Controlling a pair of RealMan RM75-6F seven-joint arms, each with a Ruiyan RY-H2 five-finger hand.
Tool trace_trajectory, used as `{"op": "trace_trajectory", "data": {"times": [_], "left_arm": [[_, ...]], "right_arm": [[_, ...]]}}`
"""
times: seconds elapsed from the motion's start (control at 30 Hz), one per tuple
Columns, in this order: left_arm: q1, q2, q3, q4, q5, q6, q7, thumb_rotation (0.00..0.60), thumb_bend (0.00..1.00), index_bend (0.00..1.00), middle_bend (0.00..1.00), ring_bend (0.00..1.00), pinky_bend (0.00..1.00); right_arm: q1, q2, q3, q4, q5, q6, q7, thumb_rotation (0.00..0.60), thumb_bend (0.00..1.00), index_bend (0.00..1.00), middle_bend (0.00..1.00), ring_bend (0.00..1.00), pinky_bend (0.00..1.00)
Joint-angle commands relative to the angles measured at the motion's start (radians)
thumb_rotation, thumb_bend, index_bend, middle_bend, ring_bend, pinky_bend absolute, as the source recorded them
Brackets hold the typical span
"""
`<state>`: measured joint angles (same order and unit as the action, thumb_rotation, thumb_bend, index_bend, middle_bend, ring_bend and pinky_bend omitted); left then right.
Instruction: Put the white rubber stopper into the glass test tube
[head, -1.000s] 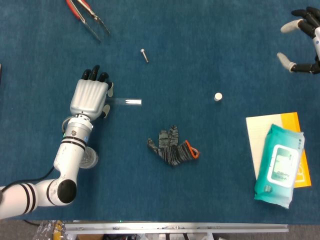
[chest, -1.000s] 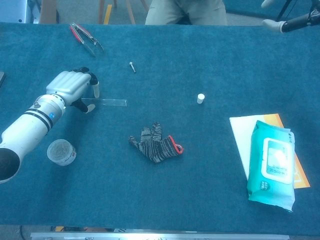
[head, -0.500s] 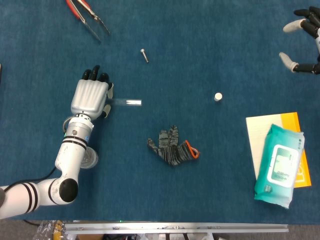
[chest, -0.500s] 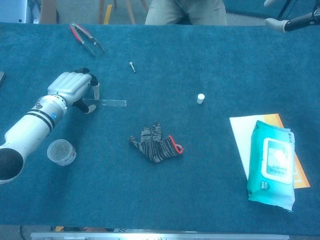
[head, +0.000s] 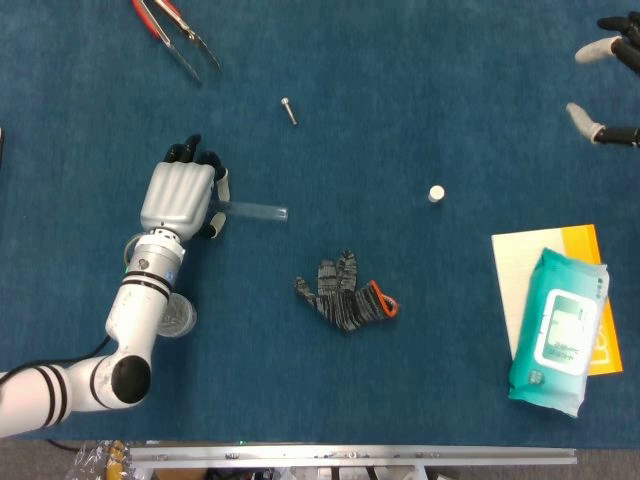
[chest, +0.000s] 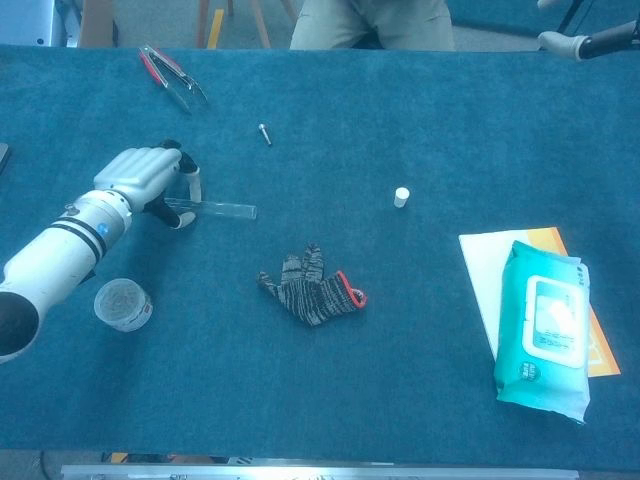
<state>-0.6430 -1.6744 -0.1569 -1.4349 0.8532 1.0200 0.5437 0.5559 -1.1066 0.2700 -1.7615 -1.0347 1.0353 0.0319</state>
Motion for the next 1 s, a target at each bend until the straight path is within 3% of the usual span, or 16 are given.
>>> {"op": "trace_trajectory", "data": {"times": [0.03, 0.47, 0.5, 0.63, 1.0], "left_arm": [[0.011, 0.035, -0.009, -0.042, 0.007, -0.016, -0.049, 0.6, 0.32, 0.54, 0.27, 0.03, 0.08], [0.061, 0.215, -0.058, -0.224, 0.08, -0.067, -0.322, 0.6, 0.32, 0.56, 0.3, 0.06, 0.08], [0.065, 0.23, -0.061, -0.237, 0.085, -0.072, -0.344, 0.6, 0.32, 0.56, 0.3, 0.07, 0.08], [0.077, 0.278, -0.061, -0.281, 0.112, -0.079, -0.395, 0.6, 0.33, 0.56, 0.3, 0.07, 0.08], [0.084, 0.346, -0.046, -0.358, 0.158, -0.073, -0.445, 0.6, 0.33, 0.56, 0.3, 0.07, 0.08]], "right_arm": [[-0.003, 0.003, 0.001, -0.004, -0.003, 0.003, 0.002, 0.427, 0.27, 0.33, 0.17, 0.01, 0.12], [-0.009, 0.0, -0.033, -0.009, -0.054, -0.008, -0.02, 0.439, 0.27, 0.33, 0.17, 0.01, 0.12], [-0.007, -0.003, -0.038, -0.007, -0.059, -0.011, -0.028, 0.449, 0.27, 0.33, 0.17, 0.01, 0.12], [0.001, -0.028, -0.053, 0.008, -0.085, 0.002, -0.08, 0.587, 0.3, 0.33, 0.18, 0.01, 0.13], [0.039, -0.135, -0.094, 0.058, -0.063, -0.035, -0.193, 0.6, 0.3, 0.39, 0.21, 0.02, 0.15]]}}
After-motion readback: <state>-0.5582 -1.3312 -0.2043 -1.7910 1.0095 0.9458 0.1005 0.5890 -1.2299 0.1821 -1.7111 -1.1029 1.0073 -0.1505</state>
